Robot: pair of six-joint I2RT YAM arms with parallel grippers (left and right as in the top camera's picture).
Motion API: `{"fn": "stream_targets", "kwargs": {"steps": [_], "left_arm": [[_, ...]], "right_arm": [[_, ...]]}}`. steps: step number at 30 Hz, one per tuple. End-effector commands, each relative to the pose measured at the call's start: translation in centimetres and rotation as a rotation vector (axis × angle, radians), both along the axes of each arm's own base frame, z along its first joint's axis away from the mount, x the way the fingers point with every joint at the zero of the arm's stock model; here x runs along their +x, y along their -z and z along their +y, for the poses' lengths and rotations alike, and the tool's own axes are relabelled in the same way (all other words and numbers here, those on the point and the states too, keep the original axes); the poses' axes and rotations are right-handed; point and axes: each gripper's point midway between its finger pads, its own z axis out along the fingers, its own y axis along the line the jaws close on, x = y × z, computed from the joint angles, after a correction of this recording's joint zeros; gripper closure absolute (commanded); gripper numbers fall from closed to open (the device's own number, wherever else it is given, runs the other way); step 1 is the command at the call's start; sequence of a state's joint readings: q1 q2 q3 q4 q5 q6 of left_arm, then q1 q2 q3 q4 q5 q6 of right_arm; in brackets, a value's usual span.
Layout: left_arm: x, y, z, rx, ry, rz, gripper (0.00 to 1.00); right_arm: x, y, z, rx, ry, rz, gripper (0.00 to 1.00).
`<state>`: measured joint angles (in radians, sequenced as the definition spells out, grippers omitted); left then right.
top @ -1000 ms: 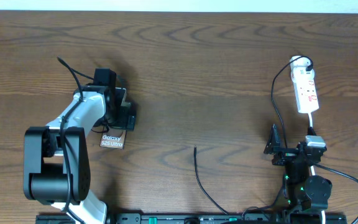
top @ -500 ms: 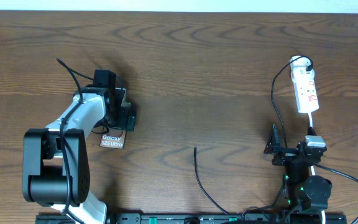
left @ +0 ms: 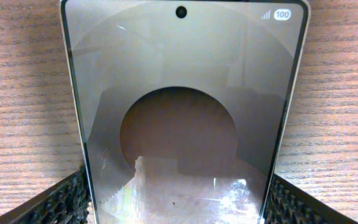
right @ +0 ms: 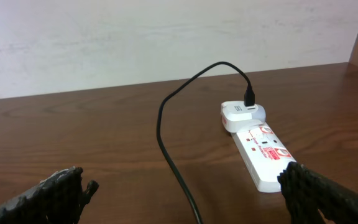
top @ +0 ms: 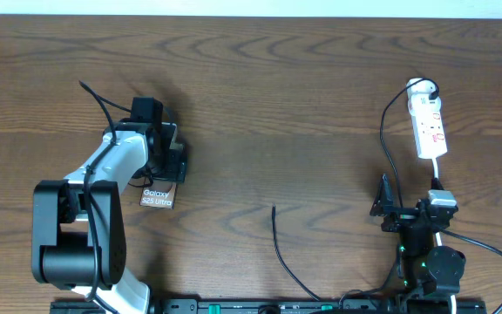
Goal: Plug charger to phone and switch on socket
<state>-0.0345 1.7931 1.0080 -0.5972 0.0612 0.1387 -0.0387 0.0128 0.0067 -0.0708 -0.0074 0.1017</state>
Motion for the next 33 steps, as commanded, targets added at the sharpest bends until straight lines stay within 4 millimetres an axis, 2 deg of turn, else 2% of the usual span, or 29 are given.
{"fn": "stream_targets", "kwargs": {"steps": [1, 10, 14, 33], "left_arm": [[-1.40, 1.19, 0.29, 0.016, 0.008, 0.049, 0.17], [-1.40, 1.19, 0.29, 0.016, 0.008, 0.049, 0.18], [-1.40, 1.19, 0.29, 0.016, 0.008, 0.049, 0.22], [-1.41, 1.20, 0.28, 0.015, 0.008, 0.050, 0.22]], "right_arm": [[-0.01, 0.06, 0.23, -0.009, -0.011, 0.001, 0.01], [-0.02, 0.07, 0.23, -0.009, -0.011, 0.002, 0.01], [-0.01, 0.06, 0.23, -0.009, -0.011, 0.001, 0.01], [-0.01, 0.08, 0.23, -0.009, -0.011, 0.002, 0.01]]}}
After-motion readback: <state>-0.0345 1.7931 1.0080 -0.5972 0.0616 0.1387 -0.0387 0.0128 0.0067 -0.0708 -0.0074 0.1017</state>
